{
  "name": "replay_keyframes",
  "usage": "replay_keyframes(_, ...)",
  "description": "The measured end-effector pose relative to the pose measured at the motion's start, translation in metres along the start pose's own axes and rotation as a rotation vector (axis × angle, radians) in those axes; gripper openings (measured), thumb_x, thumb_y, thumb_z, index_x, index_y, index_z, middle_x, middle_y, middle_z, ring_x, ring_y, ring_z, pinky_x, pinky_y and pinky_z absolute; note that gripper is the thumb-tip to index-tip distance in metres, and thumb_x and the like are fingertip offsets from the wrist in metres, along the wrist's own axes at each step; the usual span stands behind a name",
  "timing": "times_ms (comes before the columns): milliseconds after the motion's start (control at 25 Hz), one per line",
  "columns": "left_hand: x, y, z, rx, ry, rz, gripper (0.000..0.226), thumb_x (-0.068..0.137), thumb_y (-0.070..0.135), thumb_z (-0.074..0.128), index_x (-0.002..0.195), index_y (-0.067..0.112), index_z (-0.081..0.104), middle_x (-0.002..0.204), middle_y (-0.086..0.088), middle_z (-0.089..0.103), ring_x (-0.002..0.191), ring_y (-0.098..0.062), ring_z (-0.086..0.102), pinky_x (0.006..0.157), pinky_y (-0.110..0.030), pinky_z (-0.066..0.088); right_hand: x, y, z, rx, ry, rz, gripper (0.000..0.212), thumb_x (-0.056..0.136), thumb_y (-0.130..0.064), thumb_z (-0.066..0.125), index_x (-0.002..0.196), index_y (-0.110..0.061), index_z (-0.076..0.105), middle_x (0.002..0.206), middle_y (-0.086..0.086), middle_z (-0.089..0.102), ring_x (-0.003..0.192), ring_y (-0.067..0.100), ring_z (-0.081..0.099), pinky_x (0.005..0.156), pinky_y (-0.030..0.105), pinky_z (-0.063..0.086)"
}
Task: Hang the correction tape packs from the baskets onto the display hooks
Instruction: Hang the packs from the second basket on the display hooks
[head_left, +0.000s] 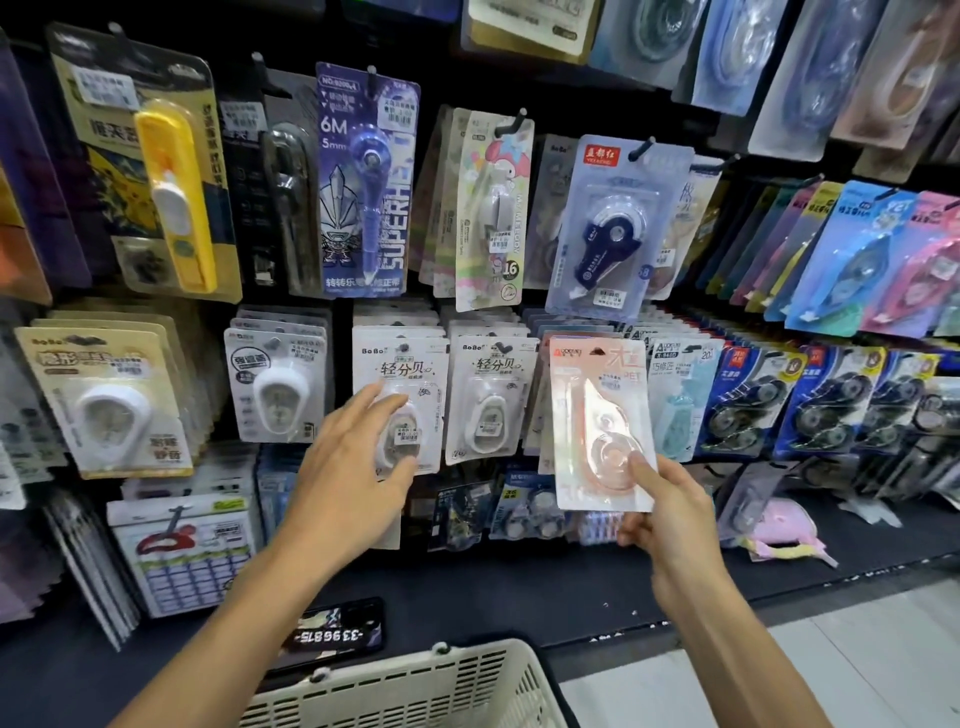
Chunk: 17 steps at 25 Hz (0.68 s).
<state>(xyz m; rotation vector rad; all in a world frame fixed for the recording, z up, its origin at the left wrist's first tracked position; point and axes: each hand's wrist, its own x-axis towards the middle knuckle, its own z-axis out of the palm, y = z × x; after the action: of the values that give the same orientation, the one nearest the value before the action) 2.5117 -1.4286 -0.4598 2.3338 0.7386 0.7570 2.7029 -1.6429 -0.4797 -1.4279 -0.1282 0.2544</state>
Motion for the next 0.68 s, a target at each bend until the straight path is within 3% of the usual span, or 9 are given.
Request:
replay_keyframes(120, -0.003, -0.004, 0.006, -0.003, -0.059, -0.026, 0.068, 0.097, 0.029, 0.065, 0.157, 0.033, 0.034, 0.168, 0.016, 0.017, 0.155, -0.008, 0.013, 0.124, -0.034, 0.015, 0.010, -0.002, -0.007, 0.063, 0.108, -0.010, 0.004, 0.092, -0.014, 0.068, 0.091, -0.016, 0.070, 0.081, 0.005, 0.070, 0.035, 0.012, 0.040, 0.037, 0.024, 0.042)
replay_keyframes(200, -0.003, -0.006, 0.008, -0.007, -0.065, -0.015, 0.070, 0.097, 0.030, 0.065, 0.158, 0.035, 0.031, 0.168, 0.018, 0.015, 0.155, -0.006, 0.011, 0.124, -0.032, 0.012, 0.018, -0.005, -0.013, 0.114, 0.138, -0.001, 0.012, 0.087, -0.009, 0.069, 0.091, -0.020, 0.071, 0.085, 0.007, 0.072, 0.034, 0.012, 0.044, 0.039, 0.025, 0.046)
replay_keyframes(320, -0.002, -0.013, 0.007, -0.011, -0.076, -0.023, 0.074, 0.097, 0.029, 0.066, 0.159, 0.036, 0.027, 0.168, 0.020, 0.011, 0.155, -0.003, 0.007, 0.121, -0.027, 0.007, 0.025, -0.007, -0.011, -0.046, 0.107, -0.026, 0.005, 0.090, -0.015, 0.074, 0.092, -0.014, 0.069, 0.094, 0.017, 0.072, 0.043, 0.019, 0.055, 0.042, 0.028, 0.052)
replay_keyframes(400, -0.003, -0.016, 0.009, 0.021, -0.097, -0.014, 0.077, 0.097, 0.029, 0.065, 0.160, 0.038, 0.022, 0.169, 0.020, 0.006, 0.153, 0.000, 0.002, 0.120, -0.027, 0.003, 0.030, -0.002, -0.006, -0.094, 0.076, -0.006, 0.016, 0.091, -0.014, 0.074, 0.104, -0.010, 0.065, 0.109, 0.018, 0.069, 0.060, 0.023, 0.066, 0.056, 0.034, 0.061)
replay_keyframes(480, -0.003, -0.018, 0.012, 0.069, -0.122, 0.013, 0.081, 0.098, 0.031, 0.064, 0.161, 0.040, 0.015, 0.168, 0.021, -0.002, 0.150, 0.005, -0.005, 0.122, -0.030, 0.001, 0.027, 0.008, -0.001, -0.187, 0.065, -0.030, 0.032, 0.094, -0.012, 0.070, 0.123, -0.017, 0.058, 0.131, 0.010, 0.061, 0.082, 0.012, 0.069, 0.075, 0.036, 0.062)
replay_keyframes(560, -0.002, -0.022, 0.015, 0.132, -0.140, 0.039, 0.083, 0.099, 0.034, 0.062, 0.161, 0.042, 0.007, 0.167, 0.021, -0.010, 0.146, 0.006, -0.012, 0.122, -0.029, -0.003, 0.021, 0.013, 0.005, -0.479, 0.048, -0.286, 0.038, 0.097, -0.021, 0.066, 0.131, -0.032, 0.053, 0.140, -0.003, 0.056, 0.094, -0.004, 0.063, 0.080, 0.028, 0.056)
replay_keyframes(600, -0.002, -0.022, 0.017, 0.165, -0.149, 0.048, 0.084, 0.099, 0.035, 0.060, 0.161, 0.042, 0.003, 0.166, 0.021, -0.013, 0.146, 0.006, -0.015, 0.120, -0.029, -0.006, 0.020, 0.015, 0.010, -0.631, -0.029, -0.434, 0.041, 0.099, -0.023, 0.062, 0.136, -0.036, 0.052, 0.146, -0.007, 0.053, 0.108, -0.005, 0.060, 0.090, 0.030, 0.054)
replay_keyframes(680, -0.002, -0.024, 0.022, 0.218, -0.149, 0.054, 0.085, 0.100, 0.037, 0.058, 0.161, 0.040, -0.001, 0.165, 0.021, -0.019, 0.146, 0.004, -0.020, 0.119, -0.029, -0.009, 0.032, 0.014, 0.022, -0.969, -0.219, -0.648, 0.059, 0.100, -0.016, 0.054, 0.153, -0.034, 0.037, 0.162, -0.010, 0.029, 0.144, 0.010, 0.035, 0.120, 0.036, 0.029)
